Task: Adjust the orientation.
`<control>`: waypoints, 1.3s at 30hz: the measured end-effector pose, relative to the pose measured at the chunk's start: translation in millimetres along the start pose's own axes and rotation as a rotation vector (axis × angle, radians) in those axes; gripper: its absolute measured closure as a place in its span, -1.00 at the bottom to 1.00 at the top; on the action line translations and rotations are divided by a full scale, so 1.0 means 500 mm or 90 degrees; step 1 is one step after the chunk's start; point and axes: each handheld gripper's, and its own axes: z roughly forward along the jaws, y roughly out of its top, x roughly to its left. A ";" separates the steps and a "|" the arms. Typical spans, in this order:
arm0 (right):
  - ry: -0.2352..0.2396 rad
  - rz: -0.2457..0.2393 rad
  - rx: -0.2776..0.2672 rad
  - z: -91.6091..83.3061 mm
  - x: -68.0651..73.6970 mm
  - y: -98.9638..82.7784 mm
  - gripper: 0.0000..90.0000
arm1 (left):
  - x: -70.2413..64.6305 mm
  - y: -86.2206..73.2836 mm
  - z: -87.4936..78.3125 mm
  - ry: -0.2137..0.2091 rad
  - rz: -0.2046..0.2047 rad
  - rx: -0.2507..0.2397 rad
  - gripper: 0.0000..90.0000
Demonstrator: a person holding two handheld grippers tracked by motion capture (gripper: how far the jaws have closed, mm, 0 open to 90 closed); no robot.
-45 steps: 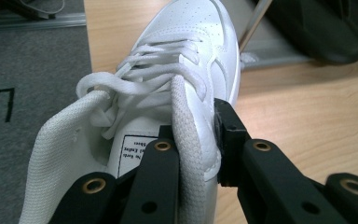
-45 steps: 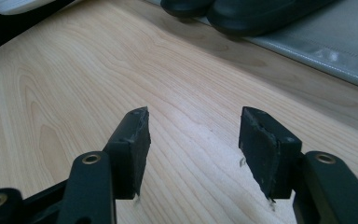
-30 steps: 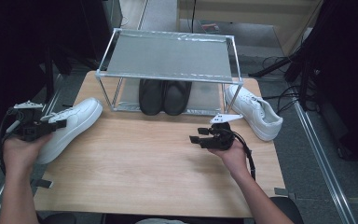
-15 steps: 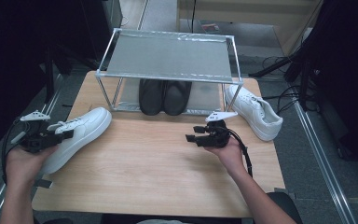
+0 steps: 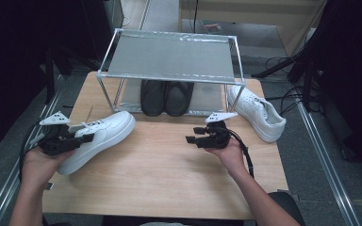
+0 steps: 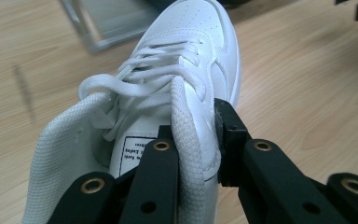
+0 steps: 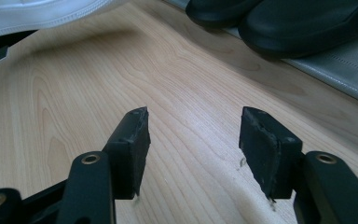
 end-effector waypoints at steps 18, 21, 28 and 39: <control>-0.016 0.003 0.002 -0.019 0.004 -0.016 -0.03 | -0.099 0.050 0.103 -0.097 0.095 0.037 0.80; -0.022 0.003 0.002 -0.024 0.006 -0.021 -0.03 | -0.113 0.060 0.122 -0.109 0.107 0.043 0.80; -0.039 0.014 -0.001 -0.042 0.003 -0.037 -0.03 | -0.158 0.082 0.178 -0.150 0.148 0.067 0.80; -0.067 0.033 -0.016 -0.078 0.000 -0.062 -0.03 | -0.231 0.111 0.252 -0.226 0.169 0.073 0.79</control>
